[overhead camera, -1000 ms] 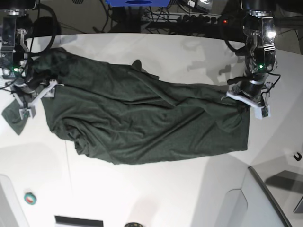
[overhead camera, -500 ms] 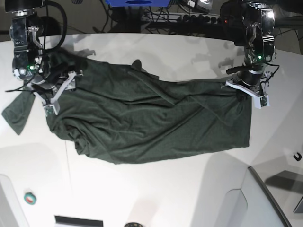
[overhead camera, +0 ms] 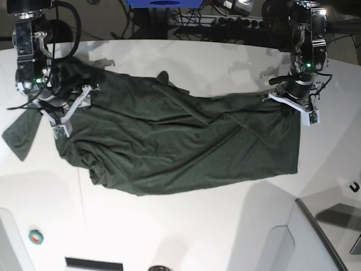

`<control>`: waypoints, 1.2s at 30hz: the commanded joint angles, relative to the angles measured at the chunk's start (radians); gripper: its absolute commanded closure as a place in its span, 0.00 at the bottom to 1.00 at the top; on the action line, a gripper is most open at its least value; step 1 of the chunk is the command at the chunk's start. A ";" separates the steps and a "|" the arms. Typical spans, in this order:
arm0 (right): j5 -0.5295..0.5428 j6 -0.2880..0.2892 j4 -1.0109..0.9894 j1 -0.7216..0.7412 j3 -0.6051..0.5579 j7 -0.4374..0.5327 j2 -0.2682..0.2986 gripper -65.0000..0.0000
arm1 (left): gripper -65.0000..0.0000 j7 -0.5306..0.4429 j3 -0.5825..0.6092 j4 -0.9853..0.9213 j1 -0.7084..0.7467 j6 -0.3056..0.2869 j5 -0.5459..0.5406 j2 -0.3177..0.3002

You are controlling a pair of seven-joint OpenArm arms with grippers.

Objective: Layout the t-shirt on the table in an organized manner, then fold the t-shirt properly
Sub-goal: 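Pull the held shirt edges apart with both grippers to stretch it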

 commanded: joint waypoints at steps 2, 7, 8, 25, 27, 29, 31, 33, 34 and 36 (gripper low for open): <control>0.005 0.002 0.015 0.009 0.003 0.015 0.009 0.43 | 0.96 -0.023 -0.004 0.018 -0.003 -0.002 -0.003 -0.012; 0.006 0.002 0.013 0.009 0.003 0.015 0.009 0.43 | 0.72 -0.023 -0.002 0.011 -0.001 -0.002 -0.005 -0.012; 0.006 0.002 0.013 0.009 0.003 0.015 0.009 0.43 | 0.68 -0.023 -0.002 0.011 -0.001 -0.002 -0.005 -0.012; 0.008 0.002 0.013 0.009 0.003 0.015 0.009 0.43 | 0.62 -0.026 -0.016 -0.025 0.034 -0.002 -0.007 -0.014; 0.008 0.002 0.010 0.009 0.003 0.015 0.009 0.43 | 0.62 -0.029 -0.019 -0.031 0.046 -0.002 -0.007 -0.014; 0.008 0.003 0.010 0.009 0.003 0.015 0.009 0.43 | 0.62 -0.031 -0.044 -0.041 0.048 -0.002 -0.005 -0.012; 0.008 0.003 0.010 0.009 0.003 0.015 0.009 0.43 | 0.62 -0.031 -0.068 -0.068 0.043 -0.002 -0.005 -0.011; 0.008 0.003 0.010 0.009 0.003 0.015 0.009 0.43 | 0.62 -0.031 -0.080 -0.101 0.016 -0.002 -0.005 -0.011; 0.008 0.003 0.010 0.009 0.003 0.015 0.009 0.43 | 0.62 -0.031 -0.080 -0.121 0.005 -0.002 0.000 -0.011; 0.008 0.003 0.010 0.009 0.003 0.015 0.009 0.43 | 0.62 -0.031 -0.076 -0.146 -0.004 -0.002 0.001 -0.012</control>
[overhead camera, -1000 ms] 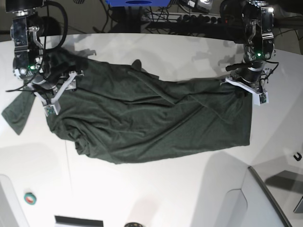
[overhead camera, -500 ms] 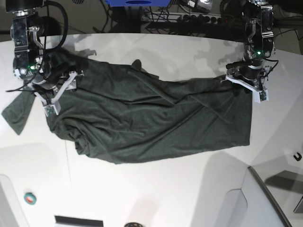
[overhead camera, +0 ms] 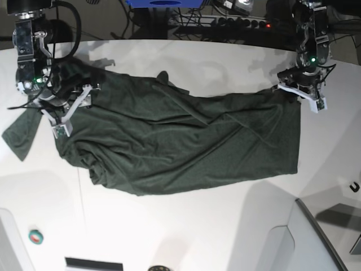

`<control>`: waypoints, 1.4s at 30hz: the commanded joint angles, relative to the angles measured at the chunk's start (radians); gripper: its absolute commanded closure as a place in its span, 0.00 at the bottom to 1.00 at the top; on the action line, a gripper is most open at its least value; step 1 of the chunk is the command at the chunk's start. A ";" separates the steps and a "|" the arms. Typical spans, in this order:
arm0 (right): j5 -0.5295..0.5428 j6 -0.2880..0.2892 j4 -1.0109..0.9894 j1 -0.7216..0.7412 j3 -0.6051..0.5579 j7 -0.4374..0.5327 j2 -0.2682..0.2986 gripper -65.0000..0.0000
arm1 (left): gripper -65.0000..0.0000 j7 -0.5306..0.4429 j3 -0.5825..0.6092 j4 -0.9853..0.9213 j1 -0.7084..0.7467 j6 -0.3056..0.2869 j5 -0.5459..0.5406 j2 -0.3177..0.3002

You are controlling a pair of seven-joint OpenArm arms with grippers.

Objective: Layout the t-shirt on the table in an organized manner, then fold the t-shirt properly
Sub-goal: 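Pull the held shirt edges apart with both grippers to stretch it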

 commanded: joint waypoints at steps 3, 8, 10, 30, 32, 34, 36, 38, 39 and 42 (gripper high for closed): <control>0.004 0.003 0.015 0.008 0.004 0.015 0.009 0.43 | 0.62 -0.016 0.002 0.019 0.003 -0.002 -0.003 -0.012; 0.004 0.003 0.015 0.008 0.004 0.015 0.009 0.43 | 0.62 -0.010 -0.006 0.030 0.021 -0.002 -0.011 -0.011; 0.004 0.003 0.015 0.007 0.004 0.015 0.009 0.43 | 0.61 -0.010 -0.008 0.031 0.044 -0.005 -0.043 -0.012; 0.003 0.003 0.015 0.007 -0.107 0.020 0.011 0.43 | 0.42 -0.013 -0.008 0.019 0.050 -0.128 -0.239 0.009; 0.003 0.003 0.015 0.007 -0.105 0.020 0.014 0.43 | 0.42 -0.013 -0.008 0.019 0.049 -0.128 -0.239 0.012; 0.003 0.003 0.015 0.007 -0.105 0.020 0.016 0.43 | 0.42 -0.015 -0.008 0.019 0.044 -0.128 -0.239 0.018; 0.003 0.003 0.015 0.007 -0.105 0.020 0.016 0.43 | 0.42 -0.016 -0.008 0.019 0.042 -0.133 -0.239 0.018; 0.003 0.003 0.015 0.007 -0.105 0.020 0.016 0.43 | 0.43 -0.016 -0.008 0.021 0.042 -0.134 -0.239 0.018; 0.003 0.003 0.015 0.007 -0.105 0.020 0.016 0.43 | 0.43 -0.016 -0.008 0.024 0.039 -0.134 -0.239 0.020; 0.003 0.003 0.015 0.007 -0.105 0.020 0.017 0.43 | 0.44 -0.018 -0.008 0.028 0.038 -0.134 -0.239 0.023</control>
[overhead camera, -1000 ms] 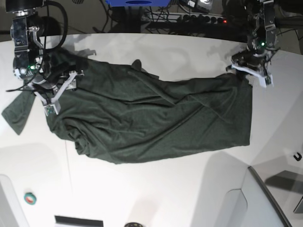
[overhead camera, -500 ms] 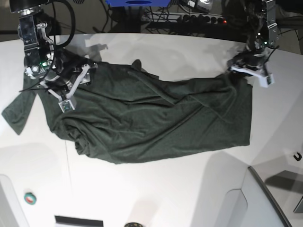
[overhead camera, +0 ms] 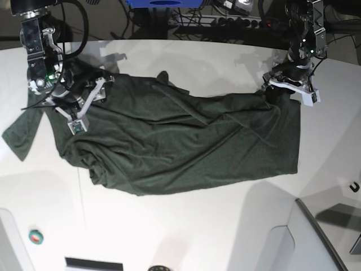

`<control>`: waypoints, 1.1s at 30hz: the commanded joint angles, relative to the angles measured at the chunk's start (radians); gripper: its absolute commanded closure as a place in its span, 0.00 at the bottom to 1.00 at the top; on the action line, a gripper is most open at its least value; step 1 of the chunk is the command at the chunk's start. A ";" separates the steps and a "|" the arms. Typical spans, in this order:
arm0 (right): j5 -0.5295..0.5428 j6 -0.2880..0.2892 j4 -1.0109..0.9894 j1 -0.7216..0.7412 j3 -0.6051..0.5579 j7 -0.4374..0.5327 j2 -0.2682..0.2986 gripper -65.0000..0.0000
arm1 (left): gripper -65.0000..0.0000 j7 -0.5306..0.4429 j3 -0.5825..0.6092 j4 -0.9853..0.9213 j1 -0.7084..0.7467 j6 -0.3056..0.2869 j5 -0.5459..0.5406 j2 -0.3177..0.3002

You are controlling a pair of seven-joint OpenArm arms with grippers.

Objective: Layout the t-shirt on the table in an organized manner, then fold the t-shirt properly
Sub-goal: 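Pull the held shirt edges apart with both grippers to stretch it, then hold the shirt edges and draw the left gripper outward to tension it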

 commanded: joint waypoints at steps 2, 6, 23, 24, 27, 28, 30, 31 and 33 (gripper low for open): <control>0.003 0.003 0.015 0.009 0.005 0.016 0.010 0.43 | 0.44 -0.006 -0.005 0.018 -0.003 -0.007 -0.005 -0.008; 0.003 0.003 0.013 0.009 0.005 0.016 0.010 0.43 | 0.44 -0.007 -0.005 0.010 -0.003 -0.007 -0.005 -0.008; 0.002 0.003 0.012 0.009 0.005 0.016 0.012 0.43 | 1.00 -0.007 -0.005 -0.022 -0.044 -0.007 -0.002 -0.008; 0.002 0.003 0.012 0.009 0.005 0.016 0.012 0.43 | 1.00 -0.007 -0.005 -0.011 -0.043 -0.007 -0.002 -0.009; 0.002 0.003 0.005 0.014 0.005 0.016 0.012 0.43 | 1.00 -0.007 -0.008 0.043 -0.012 -0.007 -0.002 -0.012; 0.002 0.003 -0.005 0.017 0.005 0.016 0.012 0.43 | 1.00 -0.007 -0.020 0.061 -0.005 -0.007 -0.001 -0.014; 0.002 0.003 -0.036 0.029 0.005 0.017 0.012 0.43 | 1.00 -0.001 -0.067 0.085 0.009 -0.007 0.001 -0.011; 0.002 0.003 -0.053 0.037 0.002 0.017 0.012 0.43 | 1.00 -0.001 -0.092 0.093 0.015 -0.007 -0.001 -0.009; 0.002 0.003 -0.082 0.042 -0.002 0.019 0.012 0.43 | 1.00 0.002 -0.132 0.118 0.023 -0.007 -0.001 -0.009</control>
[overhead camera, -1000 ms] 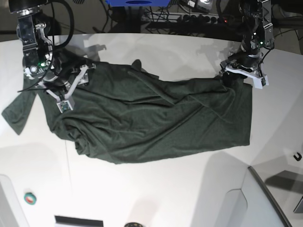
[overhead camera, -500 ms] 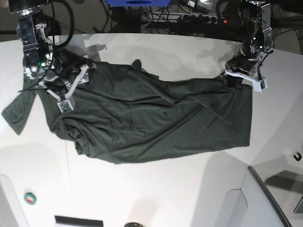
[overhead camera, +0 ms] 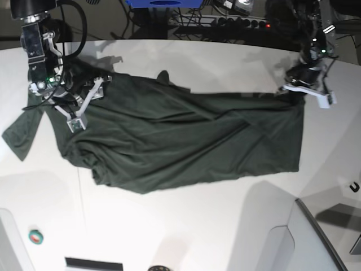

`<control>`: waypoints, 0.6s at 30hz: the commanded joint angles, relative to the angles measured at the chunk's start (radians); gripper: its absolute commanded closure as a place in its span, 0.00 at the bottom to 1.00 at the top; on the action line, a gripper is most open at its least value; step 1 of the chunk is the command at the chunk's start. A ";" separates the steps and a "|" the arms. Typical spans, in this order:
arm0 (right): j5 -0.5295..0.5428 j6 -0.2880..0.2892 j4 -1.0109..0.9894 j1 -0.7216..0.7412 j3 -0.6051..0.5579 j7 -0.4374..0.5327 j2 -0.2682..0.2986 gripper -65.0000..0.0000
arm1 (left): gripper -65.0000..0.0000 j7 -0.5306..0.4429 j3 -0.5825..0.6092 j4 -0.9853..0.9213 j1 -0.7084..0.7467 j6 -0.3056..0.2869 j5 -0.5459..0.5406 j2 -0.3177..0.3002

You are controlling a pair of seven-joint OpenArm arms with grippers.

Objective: Layout the t-shirt on the table in an organized manner, then fold the t-shirt properly
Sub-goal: 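Hold the shirt edges and draw the left gripper outward to tension it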

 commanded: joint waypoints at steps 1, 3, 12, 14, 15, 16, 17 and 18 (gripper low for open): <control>0.002 0.003 0.011 0.014 0.000 0.016 0.009 0.43 | 1.00 -0.021 -0.019 0.037 0.016 -0.007 -0.007 -0.014; 0.002 0.003 0.011 0.017 0.000 0.016 0.008 0.43 | 1.00 -0.021 -0.041 0.083 0.045 -0.007 -0.007 -0.015; 0.002 0.003 0.004 0.040 -0.002 0.014 0.002 0.43 | 1.00 -0.021 -0.033 0.155 0.101 -0.007 -0.002 -0.035; 0.002 0.003 0.004 0.040 -0.002 0.014 0.002 0.43 | 1.00 -0.021 -0.033 0.133 0.098 -0.007 -0.002 -0.035; 0.002 0.003 0.004 0.040 -0.002 0.014 0.002 0.43 | 1.00 -0.021 -0.033 0.122 0.098 -0.007 0.000 -0.035; 0.002 0.003 0.004 0.040 -0.002 0.014 0.002 0.43 | 1.00 -0.021 -0.033 0.110 0.098 -0.007 0.000 -0.034; 0.002 0.003 0.004 0.040 -0.002 0.014 0.002 0.43 | 1.00 -0.021 -0.033 0.101 0.098 -0.007 0.000 -0.034; 0.002 0.003 0.004 0.040 -0.002 0.014 0.002 0.43 | 1.00 -0.021 -0.033 0.089 0.098 -0.007 0.000 -0.032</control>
